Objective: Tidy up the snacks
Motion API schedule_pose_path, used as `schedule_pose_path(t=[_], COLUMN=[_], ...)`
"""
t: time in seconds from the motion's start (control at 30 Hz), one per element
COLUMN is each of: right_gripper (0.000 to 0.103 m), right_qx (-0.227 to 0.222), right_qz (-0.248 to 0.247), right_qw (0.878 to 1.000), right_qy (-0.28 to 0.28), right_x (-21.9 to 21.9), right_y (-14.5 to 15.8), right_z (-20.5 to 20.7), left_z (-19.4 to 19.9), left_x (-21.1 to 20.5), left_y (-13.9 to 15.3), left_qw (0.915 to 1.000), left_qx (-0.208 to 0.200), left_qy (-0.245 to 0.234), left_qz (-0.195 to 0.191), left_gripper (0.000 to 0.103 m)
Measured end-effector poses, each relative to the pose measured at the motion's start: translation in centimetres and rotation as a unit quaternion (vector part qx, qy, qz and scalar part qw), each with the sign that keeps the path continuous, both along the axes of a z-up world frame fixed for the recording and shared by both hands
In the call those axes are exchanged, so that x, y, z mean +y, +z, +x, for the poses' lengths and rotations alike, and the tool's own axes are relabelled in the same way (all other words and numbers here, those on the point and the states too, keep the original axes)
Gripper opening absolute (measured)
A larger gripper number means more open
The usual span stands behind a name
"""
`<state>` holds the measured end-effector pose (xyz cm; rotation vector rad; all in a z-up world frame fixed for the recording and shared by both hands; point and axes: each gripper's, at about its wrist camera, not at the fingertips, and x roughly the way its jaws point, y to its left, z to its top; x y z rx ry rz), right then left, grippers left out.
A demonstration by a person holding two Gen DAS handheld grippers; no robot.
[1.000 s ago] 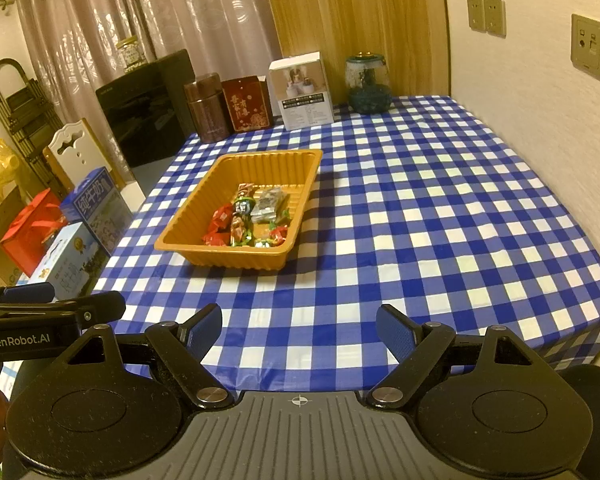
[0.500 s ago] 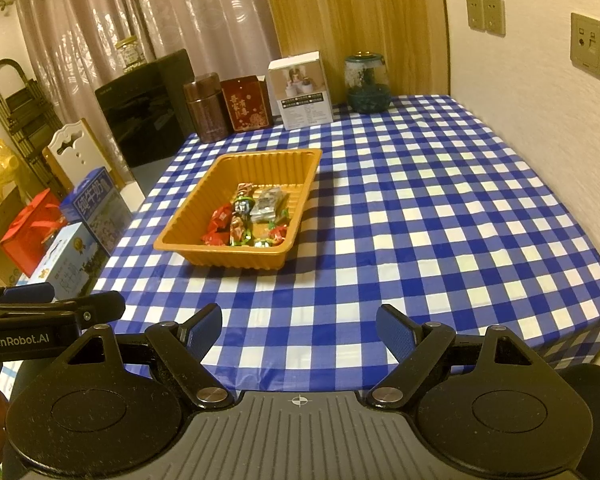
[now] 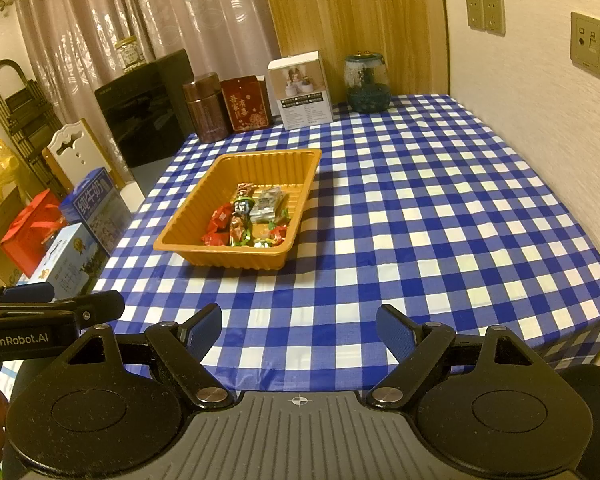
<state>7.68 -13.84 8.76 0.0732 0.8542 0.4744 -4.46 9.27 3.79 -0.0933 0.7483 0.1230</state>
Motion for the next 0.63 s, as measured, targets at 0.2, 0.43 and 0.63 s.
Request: schedule_pose_path(t=[0.2,0.43,0.63], right_gripper=[0.084,0.084,0.084], right_qx=[0.0,0.0,0.001], right_qz=[0.0,0.0,-0.001], right_qw=[1.0,1.0,1.0], right_qy=[0.0,0.0,-0.001], right_x=[-0.04,0.0,0.08], right_y=[-0.02,-0.02,-0.14], right_z=[0.04,0.04,0.07], left_z=[0.03,0.08,0.11], left_x=[-0.01,-0.07,-0.16], left_y=[-0.02,-0.08,-0.42], left_qw=[1.0,1.0,1.0], left_qx=[0.0,0.0,-0.009], left_qy=[0.0,-0.001,-0.001], left_qz=[0.001,0.001,0.002], left_gripper=[0.103,0.103,0.103])
